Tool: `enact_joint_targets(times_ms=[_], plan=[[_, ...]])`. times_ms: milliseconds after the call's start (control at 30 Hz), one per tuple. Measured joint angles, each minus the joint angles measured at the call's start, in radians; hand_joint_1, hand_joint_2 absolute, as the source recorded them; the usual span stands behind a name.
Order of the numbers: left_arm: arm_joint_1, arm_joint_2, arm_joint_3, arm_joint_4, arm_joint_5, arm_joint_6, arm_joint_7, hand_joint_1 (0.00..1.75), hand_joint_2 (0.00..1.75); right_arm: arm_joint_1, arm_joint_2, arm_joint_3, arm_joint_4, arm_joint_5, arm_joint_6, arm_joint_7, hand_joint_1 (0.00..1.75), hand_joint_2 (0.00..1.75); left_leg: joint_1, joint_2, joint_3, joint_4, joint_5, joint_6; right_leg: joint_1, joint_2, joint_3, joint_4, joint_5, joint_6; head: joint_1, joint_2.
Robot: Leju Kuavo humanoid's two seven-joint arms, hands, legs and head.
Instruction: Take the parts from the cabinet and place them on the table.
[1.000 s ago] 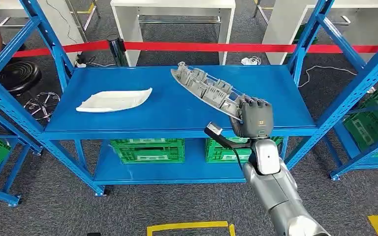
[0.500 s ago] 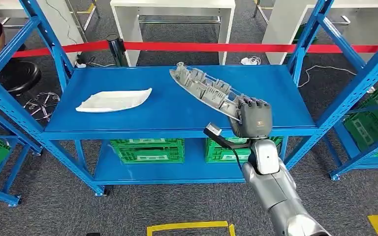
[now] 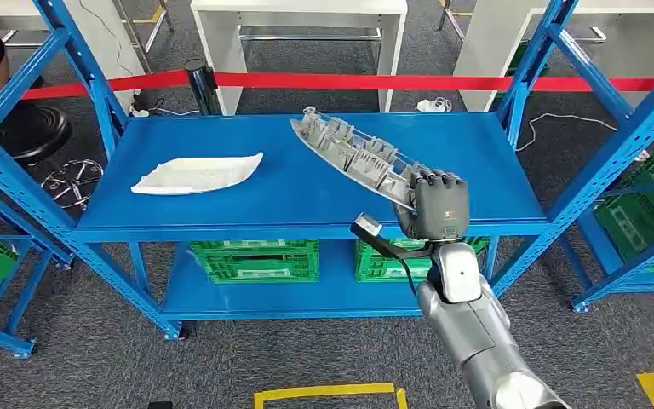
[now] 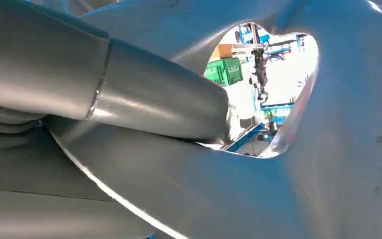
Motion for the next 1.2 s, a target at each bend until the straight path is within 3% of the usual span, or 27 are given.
enact_joint_targets(times_ms=[467,667,800,900,1000,1200], plan=[[-0.002,0.008,-0.005,0.000,-0.047,-0.022,0.020,0.00,0.00,0.020,0.000,-0.007,-0.020,-0.042,-0.013,-0.013,1.75,0.00,0.000,0.000,0.000,0.000,0.000,0.000,0.000,0.000,-0.001,0.000,0.000,0.000,0.000,0.000],[0.002,0.009,-0.020,0.000,-0.079,-0.042,0.040,0.00,0.00,0.125,0.005,-0.053,-0.216,-0.155,-0.014,-0.085,1.75,0.00,0.000,-0.001,-0.002,0.000,-0.001,0.000,0.000,-0.001,-0.001,0.000,-0.001,-0.001,0.000,0.000],[0.004,0.009,-0.029,0.000,-0.082,-0.042,0.040,0.00,0.00,0.197,0.033,-0.119,-0.380,-0.243,-0.014,-0.194,1.75,0.00,0.000,-0.001,-0.002,0.000,-0.002,0.000,0.000,-0.002,-0.001,0.000,-0.002,-0.001,0.000,0.000],[0.011,0.009,-0.034,0.000,-0.089,-0.040,0.039,0.00,0.00,0.248,0.103,-0.216,-0.503,-0.333,-0.017,-0.398,1.75,0.00,0.000,0.000,-0.001,0.000,-0.003,-0.001,0.000,-0.001,-0.002,0.000,-0.003,-0.001,0.000,0.000],[0.015,0.009,-0.035,0.000,-0.094,-0.040,0.033,0.00,0.00,0.288,0.168,-0.301,-0.595,-0.396,-0.019,-0.532,1.75,0.00,0.000,-0.001,-0.001,0.000,-0.003,-0.002,0.000,-0.002,-0.001,0.000,-0.005,-0.002,0.000,0.000],[0.019,0.010,-0.035,0.000,-0.100,-0.040,0.030,0.00,0.00,0.369,0.222,-0.346,-0.758,-0.536,-0.021,-0.559,1.75,0.00,0.000,0.000,-0.001,-0.001,-0.004,-0.002,0.000,-0.001,-0.002,0.000,-0.005,-0.002,0.000,0.000]])
